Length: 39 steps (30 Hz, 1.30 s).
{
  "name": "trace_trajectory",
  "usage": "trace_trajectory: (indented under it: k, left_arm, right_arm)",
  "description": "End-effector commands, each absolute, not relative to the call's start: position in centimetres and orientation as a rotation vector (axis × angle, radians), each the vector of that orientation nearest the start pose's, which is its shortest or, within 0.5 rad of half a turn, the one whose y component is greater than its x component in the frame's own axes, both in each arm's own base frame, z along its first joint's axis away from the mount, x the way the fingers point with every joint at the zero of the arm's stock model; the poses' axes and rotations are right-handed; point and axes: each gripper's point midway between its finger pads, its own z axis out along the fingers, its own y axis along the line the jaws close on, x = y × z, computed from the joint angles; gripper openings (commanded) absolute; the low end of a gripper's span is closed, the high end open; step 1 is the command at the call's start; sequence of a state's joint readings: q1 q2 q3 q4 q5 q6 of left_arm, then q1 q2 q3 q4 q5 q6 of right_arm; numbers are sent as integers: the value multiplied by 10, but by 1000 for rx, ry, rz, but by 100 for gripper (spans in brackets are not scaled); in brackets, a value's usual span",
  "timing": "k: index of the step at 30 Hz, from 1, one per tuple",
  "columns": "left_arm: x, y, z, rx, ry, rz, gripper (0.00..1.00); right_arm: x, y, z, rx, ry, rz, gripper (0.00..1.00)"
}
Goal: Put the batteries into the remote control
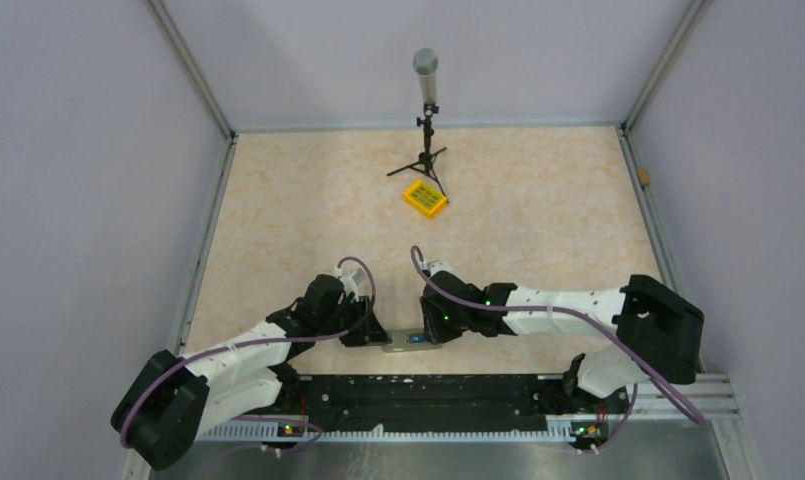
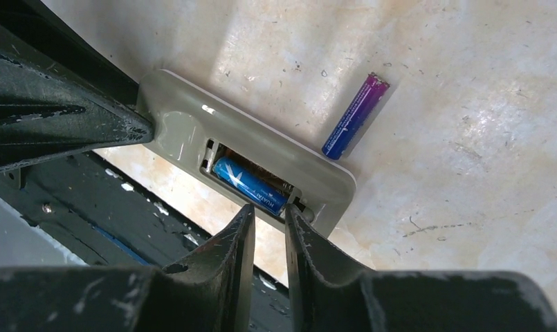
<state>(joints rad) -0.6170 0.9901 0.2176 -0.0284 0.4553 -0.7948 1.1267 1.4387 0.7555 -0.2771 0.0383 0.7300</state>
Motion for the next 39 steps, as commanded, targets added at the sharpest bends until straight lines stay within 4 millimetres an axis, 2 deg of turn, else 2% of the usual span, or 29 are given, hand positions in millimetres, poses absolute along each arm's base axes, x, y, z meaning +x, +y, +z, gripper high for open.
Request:
trace_trajectory:
  k: [1, 18, 33, 39]
  left_arm:
    - [122, -217, 33, 39, 2593, -1165, 34]
    - [123, -218, 35, 39, 2586, -1173, 34]
    - [124, -220, 38, 47, 2577, -1185, 34]
    - [122, -220, 39, 40, 2575, -1192, 34]
  right_arm:
    - [133, 327, 61, -484, 2580, 722, 21]
    - [129, 327, 47, -547, 2617, 684, 14]
    - [102, 324, 12, -781, 2707, 399, 11]
    - [94, 335, 9, -794, 2713, 435, 10]
